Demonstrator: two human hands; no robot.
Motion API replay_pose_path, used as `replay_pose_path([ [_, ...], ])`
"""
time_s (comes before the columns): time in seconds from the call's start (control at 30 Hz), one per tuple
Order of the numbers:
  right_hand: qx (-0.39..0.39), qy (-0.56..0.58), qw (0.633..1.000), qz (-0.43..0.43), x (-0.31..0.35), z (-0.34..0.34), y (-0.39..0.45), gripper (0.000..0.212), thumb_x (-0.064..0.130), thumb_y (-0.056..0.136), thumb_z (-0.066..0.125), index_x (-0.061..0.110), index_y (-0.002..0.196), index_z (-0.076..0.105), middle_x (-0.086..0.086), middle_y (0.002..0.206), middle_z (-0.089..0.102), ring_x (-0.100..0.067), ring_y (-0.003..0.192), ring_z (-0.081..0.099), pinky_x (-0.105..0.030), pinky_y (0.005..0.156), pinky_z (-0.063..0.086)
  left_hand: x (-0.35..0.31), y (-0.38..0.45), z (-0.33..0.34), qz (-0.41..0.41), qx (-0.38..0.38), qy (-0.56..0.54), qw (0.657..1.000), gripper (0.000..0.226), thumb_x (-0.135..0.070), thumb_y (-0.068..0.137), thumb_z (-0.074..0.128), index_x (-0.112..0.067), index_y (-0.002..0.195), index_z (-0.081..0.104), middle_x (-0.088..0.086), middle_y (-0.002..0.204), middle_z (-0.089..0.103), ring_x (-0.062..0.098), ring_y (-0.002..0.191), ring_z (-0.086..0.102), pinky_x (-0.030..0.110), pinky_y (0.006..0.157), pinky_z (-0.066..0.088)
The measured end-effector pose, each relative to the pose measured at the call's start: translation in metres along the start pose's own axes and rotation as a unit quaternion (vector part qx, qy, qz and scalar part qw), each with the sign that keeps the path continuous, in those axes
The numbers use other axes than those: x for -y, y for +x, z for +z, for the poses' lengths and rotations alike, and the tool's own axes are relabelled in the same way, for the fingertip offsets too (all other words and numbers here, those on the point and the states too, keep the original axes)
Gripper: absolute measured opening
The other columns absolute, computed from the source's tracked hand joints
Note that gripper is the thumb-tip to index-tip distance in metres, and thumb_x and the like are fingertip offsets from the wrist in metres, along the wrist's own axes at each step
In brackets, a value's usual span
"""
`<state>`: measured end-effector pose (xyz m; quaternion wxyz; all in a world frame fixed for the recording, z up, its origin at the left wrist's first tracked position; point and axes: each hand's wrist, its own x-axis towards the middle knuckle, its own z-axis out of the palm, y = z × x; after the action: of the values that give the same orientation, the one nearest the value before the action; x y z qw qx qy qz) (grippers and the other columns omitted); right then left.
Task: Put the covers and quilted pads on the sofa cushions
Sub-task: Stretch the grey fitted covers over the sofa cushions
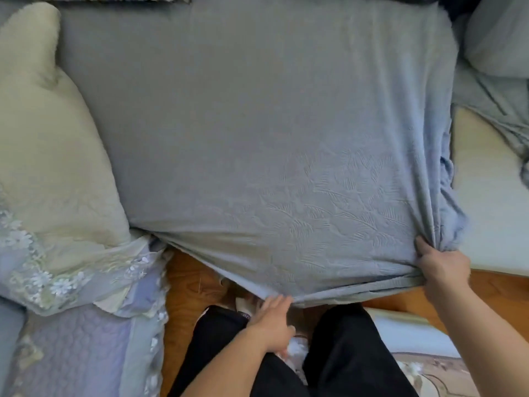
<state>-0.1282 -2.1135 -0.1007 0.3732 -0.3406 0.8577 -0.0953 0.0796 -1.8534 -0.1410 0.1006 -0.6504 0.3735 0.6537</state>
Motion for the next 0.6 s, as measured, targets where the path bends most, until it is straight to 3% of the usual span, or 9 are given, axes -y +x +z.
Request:
replay_pose_path([
  [0.1,0.018,0.040,0.999,-0.025,-0.007,0.017,0.020,0.083,0.058,0.064,0.081,0.009,0.127,0.063,-0.009,0.120,0.068,-0.031,0.109,0.064,-0.048,0.101,0.051,-0.014,0.048,0.015,-0.044,-0.006,0.042,0.998,0.079,-0.034,0.101,0.047,-0.024,0.160,-0.004,-0.004,0.168,-0.011,0.023,0.153,-0.018,0.043,0.125,0.008],
  [0.2,0.026,0.075,0.996,-0.045,-0.005,0.036,0.029,0.065,0.038,0.080,0.081,0.008,0.132,0.058,0.000,0.118,0.062,-0.022,0.110,0.060,-0.035,0.102,0.047,-0.021,0.073,-0.012,-0.067,-0.094,0.052,0.992,0.078,-0.035,0.099,0.045,-0.022,0.161,0.001,0.004,0.168,-0.007,0.029,0.154,-0.014,0.047,0.125,-0.001],
  [0.27,0.023,0.069,0.996,-0.044,-0.007,0.052,0.034,0.056,0.031,0.085,0.078,0.004,0.131,0.058,-0.005,0.118,0.063,-0.024,0.111,0.061,-0.037,0.102,0.048,-0.014,0.074,-0.043,-0.066,-0.162,0.010,0.984,0.068,-0.036,0.099,0.044,-0.025,0.159,0.014,0.006,0.168,0.007,0.029,0.154,-0.004,0.046,0.125,-0.001],
  [0.37,0.030,0.002,1.000,-0.001,-0.001,0.084,0.026,0.067,0.034,0.083,0.080,0.003,0.135,0.053,-0.015,0.131,0.061,-0.032,0.121,0.059,-0.045,0.107,0.046,0.018,0.058,-0.084,-0.052,-0.212,-0.082,0.972,0.051,-0.033,0.101,0.045,-0.031,0.151,0.040,0.001,0.159,0.033,0.023,0.149,0.019,0.039,0.124,0.014],
  [0.47,-0.086,-0.183,0.979,0.022,0.029,0.111,-0.002,0.076,0.022,0.081,0.077,0.005,0.143,0.035,-0.022,0.146,0.041,-0.040,0.135,0.040,-0.048,0.111,0.035,0.070,0.038,-0.110,-0.085,-0.267,-0.219,0.934,0.039,-0.027,0.100,0.050,-0.026,0.139,0.058,-0.001,0.146,0.049,0.020,0.134,0.046,0.029,0.114,0.033],
  [0.5,-0.128,-0.234,0.963,-0.037,0.042,0.119,-0.020,0.073,0.018,0.082,0.073,0.007,0.143,0.034,-0.023,0.148,0.036,-0.042,0.137,0.035,-0.050,0.111,0.031,0.092,0.032,-0.117,-0.120,-0.291,-0.271,0.910,0.035,-0.025,0.100,0.050,-0.025,0.134,0.062,-0.001,0.141,0.054,0.020,0.127,0.052,0.029,0.107,0.039],
  [0.53,-0.131,-0.266,0.943,-0.149,0.051,0.130,-0.038,0.067,0.016,0.083,0.068,0.007,0.141,0.037,-0.023,0.147,0.036,-0.043,0.135,0.034,-0.051,0.110,0.031,0.115,0.027,-0.122,-0.152,-0.312,-0.328,0.878,0.033,-0.022,0.101,0.049,-0.024,0.130,0.063,-0.001,0.137,0.057,0.021,0.121,0.056,0.029,0.102,0.043],
  [0.6,-0.033,-0.292,0.854,-0.429,0.055,0.166,-0.077,0.048,0.011,0.086,0.060,0.005,0.132,0.049,-0.022,0.133,0.046,-0.041,0.124,0.041,-0.048,0.102,0.035,0.165,0.029,-0.128,-0.202,-0.338,-0.443,0.805,0.029,-0.019,0.100,0.047,-0.027,0.121,0.064,-0.001,0.132,0.061,0.022,0.116,0.059,0.035,0.102,0.047],
])
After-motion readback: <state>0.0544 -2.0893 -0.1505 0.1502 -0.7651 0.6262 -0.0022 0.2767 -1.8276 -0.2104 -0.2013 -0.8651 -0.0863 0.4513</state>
